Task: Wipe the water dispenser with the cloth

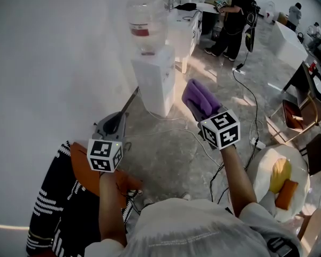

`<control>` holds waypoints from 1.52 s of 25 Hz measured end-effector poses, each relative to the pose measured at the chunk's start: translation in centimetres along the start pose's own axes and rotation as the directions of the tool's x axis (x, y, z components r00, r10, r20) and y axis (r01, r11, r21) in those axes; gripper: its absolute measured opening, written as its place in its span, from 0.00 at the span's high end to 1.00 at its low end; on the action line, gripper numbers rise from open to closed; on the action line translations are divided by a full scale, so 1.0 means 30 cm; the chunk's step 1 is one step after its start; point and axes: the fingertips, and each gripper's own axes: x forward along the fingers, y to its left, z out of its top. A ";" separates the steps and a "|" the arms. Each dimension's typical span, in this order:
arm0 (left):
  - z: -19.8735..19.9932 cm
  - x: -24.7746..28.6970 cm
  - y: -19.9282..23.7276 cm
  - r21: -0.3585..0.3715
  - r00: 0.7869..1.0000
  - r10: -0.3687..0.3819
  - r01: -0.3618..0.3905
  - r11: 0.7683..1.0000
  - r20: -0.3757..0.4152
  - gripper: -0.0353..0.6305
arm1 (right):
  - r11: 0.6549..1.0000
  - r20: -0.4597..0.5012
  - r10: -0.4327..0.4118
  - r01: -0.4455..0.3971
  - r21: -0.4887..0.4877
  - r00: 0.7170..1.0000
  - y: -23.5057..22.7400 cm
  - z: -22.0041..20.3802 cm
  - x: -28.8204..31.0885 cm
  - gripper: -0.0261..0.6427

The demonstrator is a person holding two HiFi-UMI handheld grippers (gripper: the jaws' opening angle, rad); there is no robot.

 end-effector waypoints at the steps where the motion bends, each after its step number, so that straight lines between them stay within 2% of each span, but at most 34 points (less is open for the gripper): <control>1: 0.003 0.011 -0.012 -0.002 1.000 0.013 -0.013 1.000 -0.002 0.91 | 1.000 -0.001 0.009 -0.009 -0.002 1.000 -0.023 -0.008 -0.005 0.86; 5: 0.020 0.040 -0.036 -0.022 0.997 0.075 -0.075 0.997 -0.011 0.91 | 0.999 -0.012 0.050 -0.050 -0.013 0.999 -0.099 -0.037 -0.018 0.86; 9: 0.030 0.069 -0.047 -0.017 0.994 0.102 -0.102 0.995 -0.026 0.91 | 0.997 -0.014 0.075 -0.075 0.001 0.997 -0.147 -0.063 -0.012 0.86; 18: 0.027 0.260 0.039 -0.035 0.998 0.061 -0.061 0.997 -0.021 0.91 | 0.997 -0.022 0.058 -0.057 0.044 0.998 -0.229 -0.086 0.109 0.86; 23: 0.008 0.422 0.195 -0.049 1.000 0.018 -0.018 0.999 0.013 0.91 | 0.999 -0.035 0.012 -0.010 0.036 0.999 -0.283 -0.070 0.286 0.86; 27: 0.017 0.577 0.384 -0.039 0.999 -0.025 0.026 0.999 0.040 0.91 | 0.998 -0.045 -0.029 0.031 0.052 0.999 -0.317 -0.026 0.503 0.86; 33: -0.030 0.796 0.732 -0.033 0.999 -0.043 0.044 0.999 0.030 0.91 | 0.998 -0.077 -0.037 0.041 0.055 0.996 -0.291 0.063 0.873 0.86; 38: -0.121 0.954 0.939 -0.018 0.998 -0.070 0.071 0.997 0.003 0.91 | 0.994 -0.117 -0.035 0.047 0.102 0.993 -0.274 0.081 1.163 0.86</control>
